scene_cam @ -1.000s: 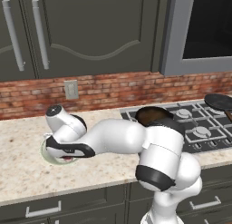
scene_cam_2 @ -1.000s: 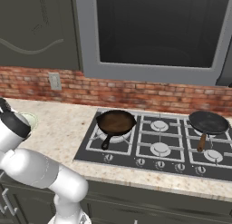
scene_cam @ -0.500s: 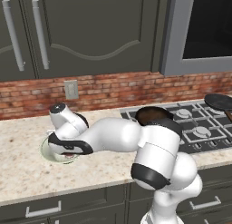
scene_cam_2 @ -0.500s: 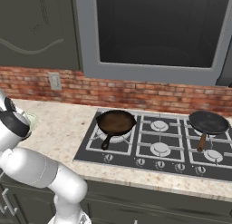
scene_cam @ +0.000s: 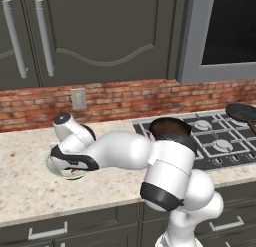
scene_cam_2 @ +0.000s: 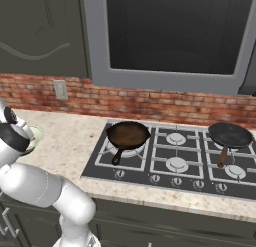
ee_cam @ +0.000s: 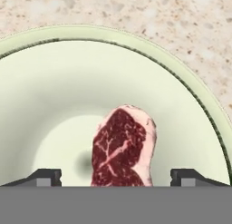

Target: Place one of the steaks on the plate and the other in the bowl. Then place the bowl in the fridge.

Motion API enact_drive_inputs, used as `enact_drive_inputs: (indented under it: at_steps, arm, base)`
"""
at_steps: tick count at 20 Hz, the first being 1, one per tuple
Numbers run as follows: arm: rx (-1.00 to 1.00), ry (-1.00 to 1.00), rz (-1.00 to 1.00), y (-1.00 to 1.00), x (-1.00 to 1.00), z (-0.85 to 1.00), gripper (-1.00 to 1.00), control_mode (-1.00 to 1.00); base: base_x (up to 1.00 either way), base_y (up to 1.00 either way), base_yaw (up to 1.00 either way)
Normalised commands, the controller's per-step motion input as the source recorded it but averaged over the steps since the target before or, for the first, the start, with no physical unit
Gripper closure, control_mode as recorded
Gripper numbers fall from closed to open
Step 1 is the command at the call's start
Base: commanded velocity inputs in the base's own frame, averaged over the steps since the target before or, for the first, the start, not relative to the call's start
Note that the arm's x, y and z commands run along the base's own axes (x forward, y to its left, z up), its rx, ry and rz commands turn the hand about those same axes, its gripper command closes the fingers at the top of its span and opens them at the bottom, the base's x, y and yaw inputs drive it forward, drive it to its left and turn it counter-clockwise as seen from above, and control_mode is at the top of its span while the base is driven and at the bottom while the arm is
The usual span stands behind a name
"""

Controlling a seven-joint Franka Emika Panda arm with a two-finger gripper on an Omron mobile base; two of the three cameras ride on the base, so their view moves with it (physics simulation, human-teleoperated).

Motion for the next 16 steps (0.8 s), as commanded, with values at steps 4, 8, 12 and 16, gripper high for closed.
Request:
enact_drive_inputs:
  at_steps: [4, 8, 12, 16]
  arm:
    - [0.00, 0.00, 0.00, 0.00, 0.04, 0.02, -1.00, -1.00]
    - [0.00, 0.00, 0.00, 0.00, 0.00, 0.20, -1.00, -1.00]
    - [0.00, 0.01, 0.00, 0.00, 0.00, 0.31, -1.00, -1.00]
    - [0.00, 0.00, 0.00, -0.03, -0.09, 0.26, -1.00, -1.00]
  base:
    - [0.00, 0.00, 0.00]
    - [0.00, 0.00, 0.00]
    - [0.00, 0.00, 0.00]
    - [0.00, 0.00, 0.00]
